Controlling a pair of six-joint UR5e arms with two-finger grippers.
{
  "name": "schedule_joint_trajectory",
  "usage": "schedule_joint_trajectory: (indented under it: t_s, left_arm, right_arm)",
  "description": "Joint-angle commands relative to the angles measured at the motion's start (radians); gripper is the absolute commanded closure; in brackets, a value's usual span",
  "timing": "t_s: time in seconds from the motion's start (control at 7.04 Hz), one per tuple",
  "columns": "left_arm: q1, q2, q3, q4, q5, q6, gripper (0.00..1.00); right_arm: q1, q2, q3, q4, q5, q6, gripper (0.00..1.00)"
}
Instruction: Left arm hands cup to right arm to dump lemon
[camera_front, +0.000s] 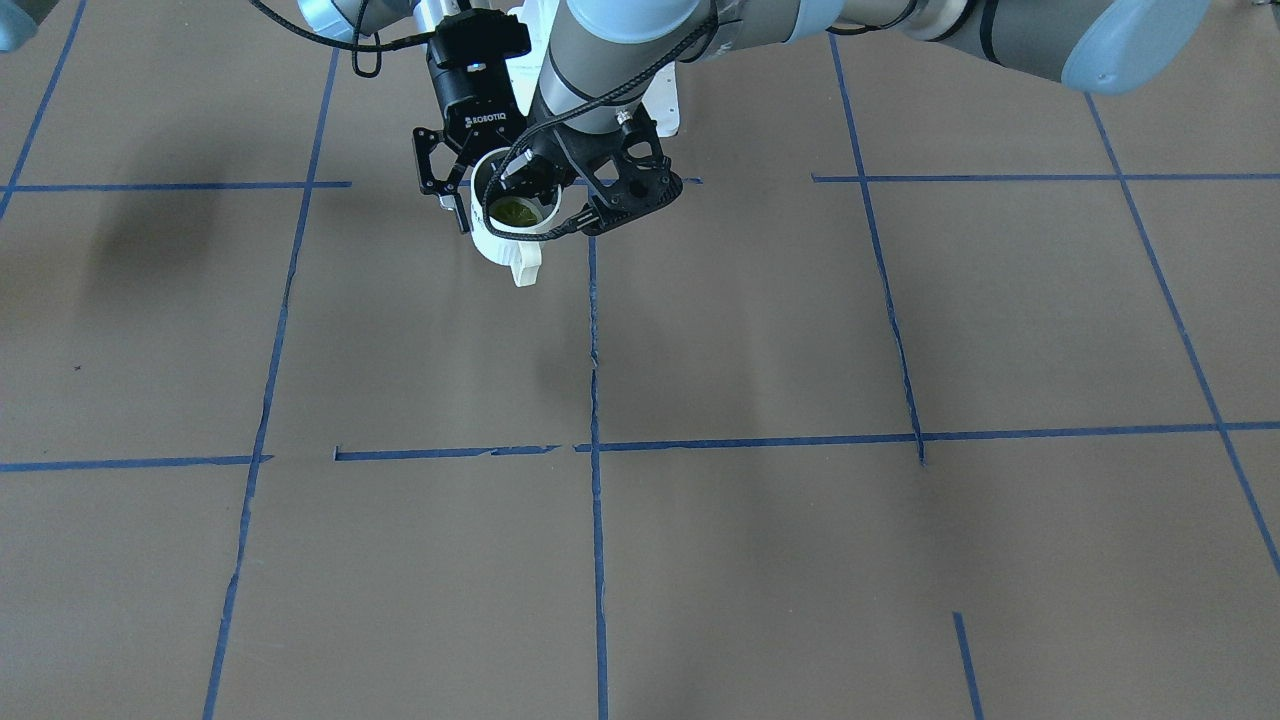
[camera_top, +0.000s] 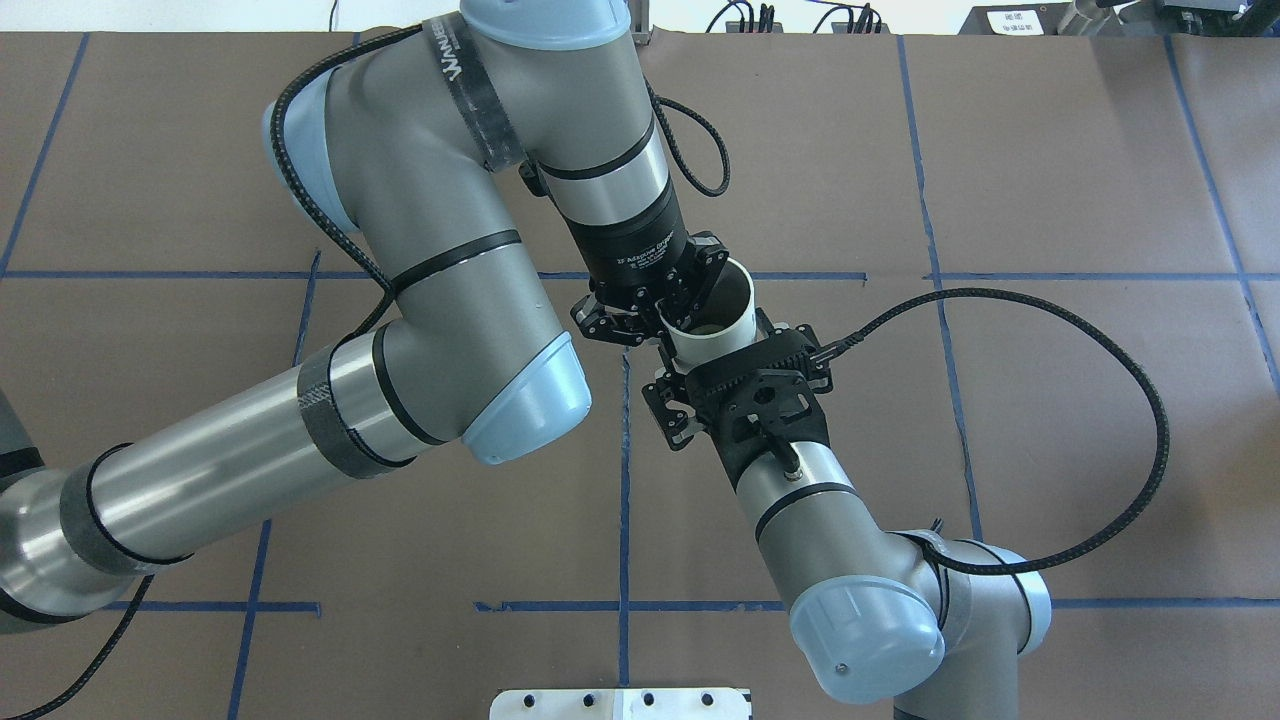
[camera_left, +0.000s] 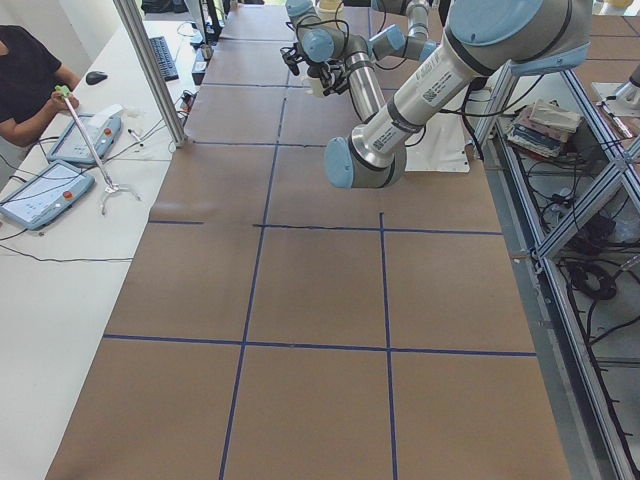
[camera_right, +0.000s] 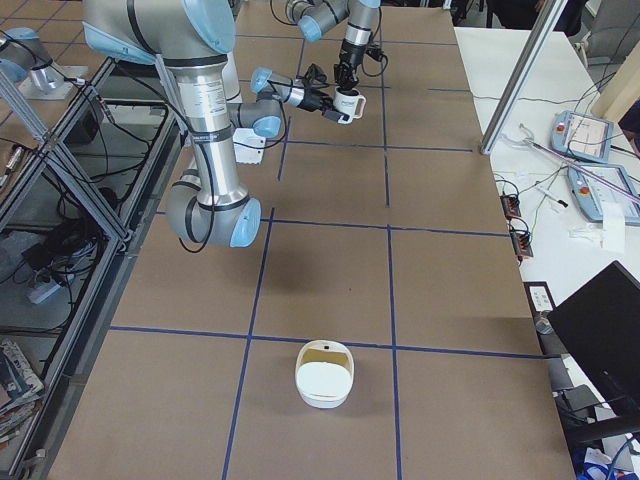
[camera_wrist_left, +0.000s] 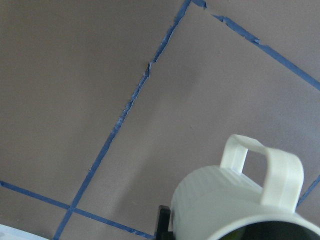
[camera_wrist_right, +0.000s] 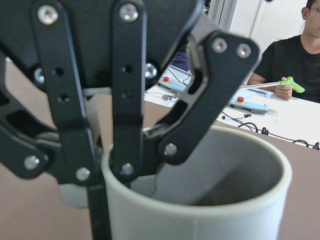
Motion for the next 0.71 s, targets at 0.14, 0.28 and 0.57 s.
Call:
schedule_joint_trajectory:
  t_s: [0.14,0.28,0.57]
  left_arm:
    - [0.002,0.000,0.001,-0.013,-0.033,0.003,0.22]
    - [0.002,0.003,-0.020,-0.015,-0.025,0.005,0.00]
    - [-0.026,0.009,-0.097,-0.010,-0.016,0.003,0.00]
  right_arm:
    - [-0.001,-0.009,-0.013,0.002,0.001,-0.001,0.70]
    - [-0.003,-0.010,-0.016,0.000,0.000,-0.001,0.73]
    - [-0.014,-0.021,-0.015,0.003,-0.002,0.000,0.73]
